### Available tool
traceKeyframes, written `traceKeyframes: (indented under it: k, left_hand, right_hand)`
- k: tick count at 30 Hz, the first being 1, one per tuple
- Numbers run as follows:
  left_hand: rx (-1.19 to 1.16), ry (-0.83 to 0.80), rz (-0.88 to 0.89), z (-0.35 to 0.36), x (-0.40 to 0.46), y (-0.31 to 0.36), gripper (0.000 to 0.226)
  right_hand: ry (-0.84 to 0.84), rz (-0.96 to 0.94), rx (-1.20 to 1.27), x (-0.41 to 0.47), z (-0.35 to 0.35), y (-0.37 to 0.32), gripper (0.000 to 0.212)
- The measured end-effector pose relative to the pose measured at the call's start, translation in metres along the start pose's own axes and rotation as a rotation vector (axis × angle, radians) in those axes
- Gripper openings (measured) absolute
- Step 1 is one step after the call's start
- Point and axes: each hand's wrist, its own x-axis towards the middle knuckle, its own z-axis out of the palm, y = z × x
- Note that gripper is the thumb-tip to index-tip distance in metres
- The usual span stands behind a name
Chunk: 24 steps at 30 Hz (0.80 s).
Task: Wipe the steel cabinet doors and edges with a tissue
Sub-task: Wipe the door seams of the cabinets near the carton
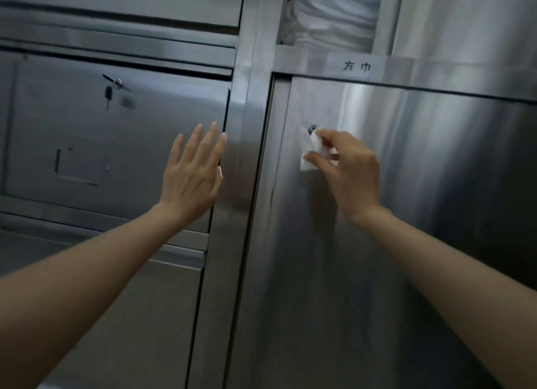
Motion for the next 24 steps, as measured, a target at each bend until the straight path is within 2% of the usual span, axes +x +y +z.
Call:
traceKeyframes:
  k: [5, 10, 13, 17, 19, 22, 24]
  left_hand:
    - [-0.076, 0.036, 0.012, 0.002, 0.059, -0.047, 0.060]
    - [-0.114, 0.022, 0.114, 0.022, 0.093, -0.079, 0.061]
    - [-0.112, -0.006, 0.176, 0.046, 0.098, -0.088, 0.061]
    - [-0.174, -0.041, 0.164, 0.084, 0.093, -0.092, 0.062]
    - [-0.176, -0.012, 0.176, 0.099, 0.091, -0.092, 0.061]
    - [-0.172, 0.080, 0.165, 0.114, 0.090, -0.089, 0.061]
    - [-0.160, 0.126, 0.155, 0.116, 0.087, -0.087, 0.060]
  right_hand:
    - [-0.013, 0.032, -0.163, 0.070, 0.034, -0.032, 0.031]
    - [-0.059, 0.016, -0.391, 0.123, 0.063, -0.047, 0.024]
    - [-0.102, 0.070, -0.533, 0.137, 0.079, -0.044, 0.022]
    - [-0.108, 0.099, -0.562, 0.134, 0.099, -0.030, 0.017]
    - [-0.082, 0.043, -0.554, 0.131, 0.108, -0.019, 0.015]
    - [0.043, -0.048, -0.586, 0.120, 0.120, -0.002, 0.005]
    - [0.129, -0.139, -0.669, 0.106, 0.129, 0.012, 0.011]
